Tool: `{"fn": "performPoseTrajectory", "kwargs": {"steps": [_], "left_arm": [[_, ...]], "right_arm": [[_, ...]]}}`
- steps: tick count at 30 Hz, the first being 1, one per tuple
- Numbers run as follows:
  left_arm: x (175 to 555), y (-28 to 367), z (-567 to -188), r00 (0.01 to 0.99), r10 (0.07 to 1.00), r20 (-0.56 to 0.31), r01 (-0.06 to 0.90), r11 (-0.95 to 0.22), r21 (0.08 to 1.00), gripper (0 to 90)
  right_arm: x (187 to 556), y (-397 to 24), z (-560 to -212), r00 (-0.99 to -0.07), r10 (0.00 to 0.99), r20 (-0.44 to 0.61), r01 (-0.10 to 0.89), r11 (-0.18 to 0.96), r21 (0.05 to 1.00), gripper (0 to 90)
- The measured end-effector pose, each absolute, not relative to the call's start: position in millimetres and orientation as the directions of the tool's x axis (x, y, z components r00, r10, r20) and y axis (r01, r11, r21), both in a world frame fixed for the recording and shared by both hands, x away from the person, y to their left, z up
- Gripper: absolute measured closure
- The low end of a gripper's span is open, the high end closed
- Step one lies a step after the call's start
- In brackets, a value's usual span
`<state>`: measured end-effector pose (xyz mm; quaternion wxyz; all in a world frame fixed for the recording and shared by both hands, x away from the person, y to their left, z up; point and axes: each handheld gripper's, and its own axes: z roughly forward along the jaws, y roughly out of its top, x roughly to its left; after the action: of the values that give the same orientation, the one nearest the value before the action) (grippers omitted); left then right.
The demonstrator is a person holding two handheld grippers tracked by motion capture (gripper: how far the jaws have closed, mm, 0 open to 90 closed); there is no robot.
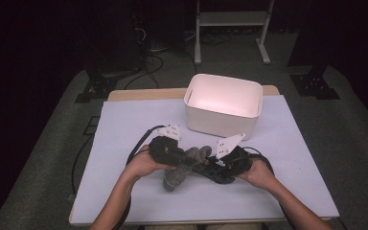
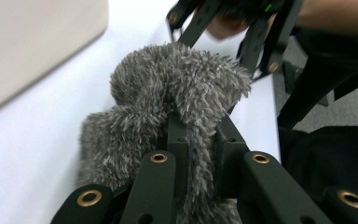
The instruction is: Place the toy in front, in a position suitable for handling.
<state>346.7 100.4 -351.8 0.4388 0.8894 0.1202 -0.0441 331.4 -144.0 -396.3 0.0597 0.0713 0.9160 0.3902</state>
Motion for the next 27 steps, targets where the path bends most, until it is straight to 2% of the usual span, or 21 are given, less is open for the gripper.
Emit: {"fn": "performPoseTrajectory", "kwargs": {"steps": [8,13,19,27], "left_arm": [[342.9,101.3,-341.4,0.972,0.177,-0.155,0.231,-0.593,0.771,80.3],[345.4,108.0,-349.9,0.965,0.211,-0.158,0.256,-0.607,0.752,80.3],[347.5,99.1,-359.8,0.965,0.192,-0.179,0.260,-0.611,0.748,80.3],[347.6,105.6,-343.9,0.967,0.206,-0.152,0.248,-0.601,0.760,80.3]], "right_arm": [[333.3,-140.0,-394.1,-0.986,0.161,-0.036,0.078,0.645,0.760,56.1],[329.1,-151.3,-394.2,-0.985,0.168,-0.044,0.075,0.642,0.763,56.2],[327.8,-157.9,-394.9,-0.982,0.184,-0.035,0.092,0.634,0.768,56.1],[333.3,-147.8,-391.9,-0.980,0.195,-0.030,0.096,0.607,0.789,56.2]]}}
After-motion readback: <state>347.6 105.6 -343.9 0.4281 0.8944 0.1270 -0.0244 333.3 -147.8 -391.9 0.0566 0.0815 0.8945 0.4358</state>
